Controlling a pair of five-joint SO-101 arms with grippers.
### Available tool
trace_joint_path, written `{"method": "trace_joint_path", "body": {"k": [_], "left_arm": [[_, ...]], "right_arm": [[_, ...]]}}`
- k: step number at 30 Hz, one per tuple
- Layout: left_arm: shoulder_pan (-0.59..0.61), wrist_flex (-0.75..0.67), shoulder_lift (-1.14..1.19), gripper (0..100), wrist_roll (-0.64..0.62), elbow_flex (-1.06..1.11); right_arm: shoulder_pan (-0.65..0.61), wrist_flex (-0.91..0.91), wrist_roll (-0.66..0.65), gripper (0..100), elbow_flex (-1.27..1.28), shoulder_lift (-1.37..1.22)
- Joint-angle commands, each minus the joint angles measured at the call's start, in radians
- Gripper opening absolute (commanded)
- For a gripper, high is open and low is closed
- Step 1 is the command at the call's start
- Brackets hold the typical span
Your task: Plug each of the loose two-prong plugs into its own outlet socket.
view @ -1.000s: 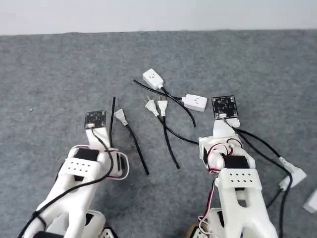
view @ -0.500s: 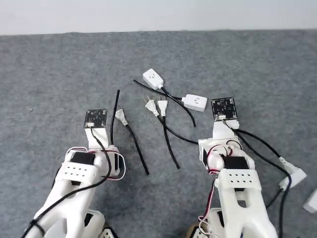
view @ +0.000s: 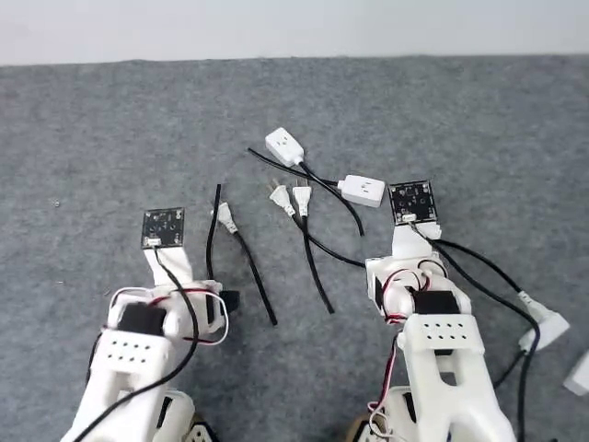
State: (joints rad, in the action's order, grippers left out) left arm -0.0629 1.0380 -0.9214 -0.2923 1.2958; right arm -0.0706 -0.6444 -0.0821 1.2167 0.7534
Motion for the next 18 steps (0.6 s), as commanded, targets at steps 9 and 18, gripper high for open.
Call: {"method": "trace_joint_path", "body": {"k": [9,18], "left_arm": [[0.321,-0.112,-0.433,27,0.101,0.191],[0.351,-0.209,-0.292,27,0.051,0.177]], "right_arm": [[-0.334,-0.125,-0.012,5.8,-0.043,0.007],[-0.633,-0.124,-0.005,5.8,-0.094,-0.005]]}}
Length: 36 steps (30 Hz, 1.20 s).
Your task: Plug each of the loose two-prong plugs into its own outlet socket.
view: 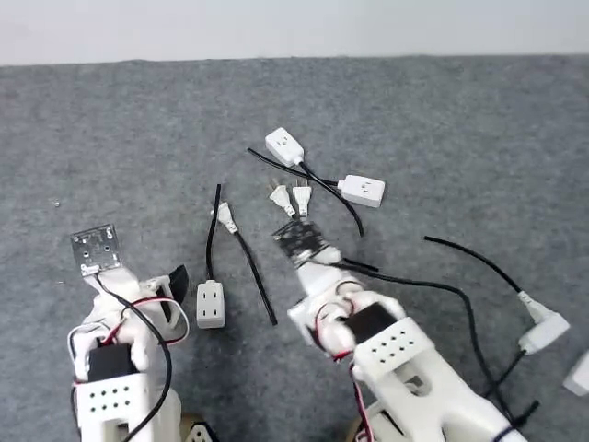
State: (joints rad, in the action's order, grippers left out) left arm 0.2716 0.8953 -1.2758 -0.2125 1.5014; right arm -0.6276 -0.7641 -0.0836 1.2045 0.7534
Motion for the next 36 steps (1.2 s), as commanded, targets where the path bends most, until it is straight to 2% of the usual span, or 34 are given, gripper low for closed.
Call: {"method": "trace_joint_path", "body": {"k": [1,5,9,15,22,30,36], "left_arm": [[0.046,-0.084,0.1,27,-0.037,-0.047],[0.126,-0.169,0.313,27,-0.061,-0.131],[0.141,-0.276,0.574,27,-0.098,-0.232],[0.155,-0.229,0.827,27,-0.143,-0.41],[0.157,-0.218,0.848,27,-0.144,-0.429],[0.157,-0.218,0.848,27,-0.144,-0.429],[0.157,-0.216,0.848,27,-0.144,-0.429]], "right_arm": [[-0.097,-0.004,-0.003,5.8,-0.095,-0.005],[-0.142,-0.001,0.005,6.5,-0.137,-0.007],[-0.156,0.065,0.086,13.6,-0.126,-0.062],[-0.159,0.185,0.089,10.2,-0.147,-0.268],[-0.219,0.096,0.084,10.1,-0.295,-0.443],[-0.196,-0.005,0.083,9.7,-0.437,-0.601],[-0.179,-0.007,0.083,9.5,-0.45,-0.625]]}}
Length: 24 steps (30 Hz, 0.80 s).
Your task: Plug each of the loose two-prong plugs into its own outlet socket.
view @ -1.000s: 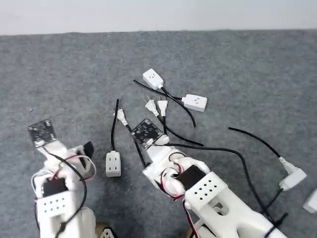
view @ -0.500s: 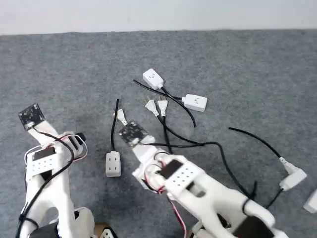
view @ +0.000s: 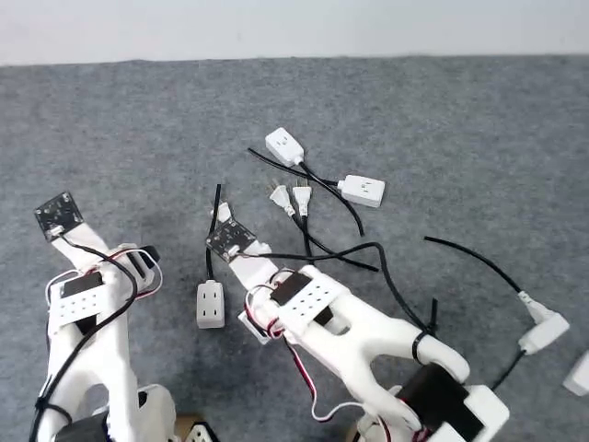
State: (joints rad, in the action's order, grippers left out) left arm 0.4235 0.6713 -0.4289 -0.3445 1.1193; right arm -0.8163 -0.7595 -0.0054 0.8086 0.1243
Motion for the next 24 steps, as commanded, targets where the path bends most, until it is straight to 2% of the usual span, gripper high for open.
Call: {"method": "trace_joint_path", "body": {"k": [1,4,10,20,24], "left_arm": [[0.005,0.008,0.002,27,-0.012,-0.047],[0.005,0.008,0.002,27,-0.012,-0.047],[0.005,0.008,0.002,27,-0.012,-0.045],[0.005,0.008,0.002,27,-0.012,-0.045],[0.003,0.006,0.002,27,-0.012,-0.045]], "right_arm": [[0.01,-0.012,0.005,8.4,-0.054,0.004],[0.01,-0.012,0.003,0.6,-0.054,0.002],[0.016,-0.059,-0.038,0.8,-0.054,0.01],[0.042,-0.079,-0.034,1.4,-0.049,0.068],[0.042,-0.059,0.044,8.7,-0.063,0.071]]}}
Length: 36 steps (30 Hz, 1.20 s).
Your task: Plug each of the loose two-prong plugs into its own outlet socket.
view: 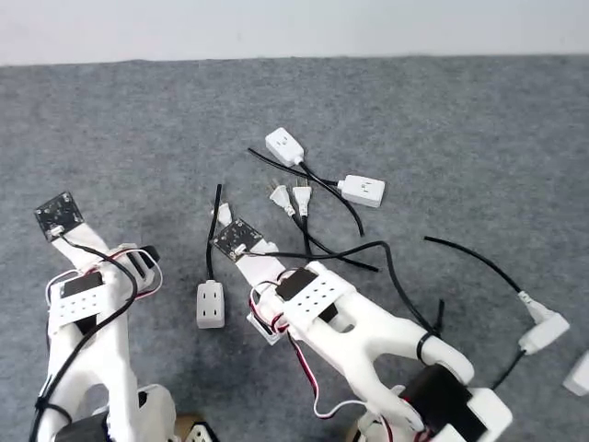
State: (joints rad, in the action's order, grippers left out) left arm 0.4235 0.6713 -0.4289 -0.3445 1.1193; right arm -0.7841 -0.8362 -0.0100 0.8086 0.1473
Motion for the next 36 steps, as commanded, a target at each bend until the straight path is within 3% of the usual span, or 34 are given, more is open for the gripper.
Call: {"method": "trace_joint_path", "body": {"k": [1,10,18,24,28,36], "left_arm": [[0.003,0.006,0.002,27,-0.012,-0.045],[0.003,0.006,0.002,27,-0.012,-0.045],[0.003,0.005,0.002,27,-0.012,-0.045],[0.003,0.005,0.002,27,-0.012,-0.045],[0.003,0.005,0.002,27,-0.012,-0.045],[0.003,0.005,0.002,27,-0.012,-0.045]], "right_arm": [[0.01,0.025,0.064,11.1,-0.063,0.047],[0.008,0.076,0.118,14.7,-0.061,0.045],[-0.071,0.082,0.11,14.3,-0.123,-0.07],[-0.024,-0.042,0.114,14.2,-0.262,-0.209],[-0.022,-0.067,0.11,0.1,-0.278,-0.217],[0.002,-0.137,0.002,0.8,-0.233,-0.065]]}}
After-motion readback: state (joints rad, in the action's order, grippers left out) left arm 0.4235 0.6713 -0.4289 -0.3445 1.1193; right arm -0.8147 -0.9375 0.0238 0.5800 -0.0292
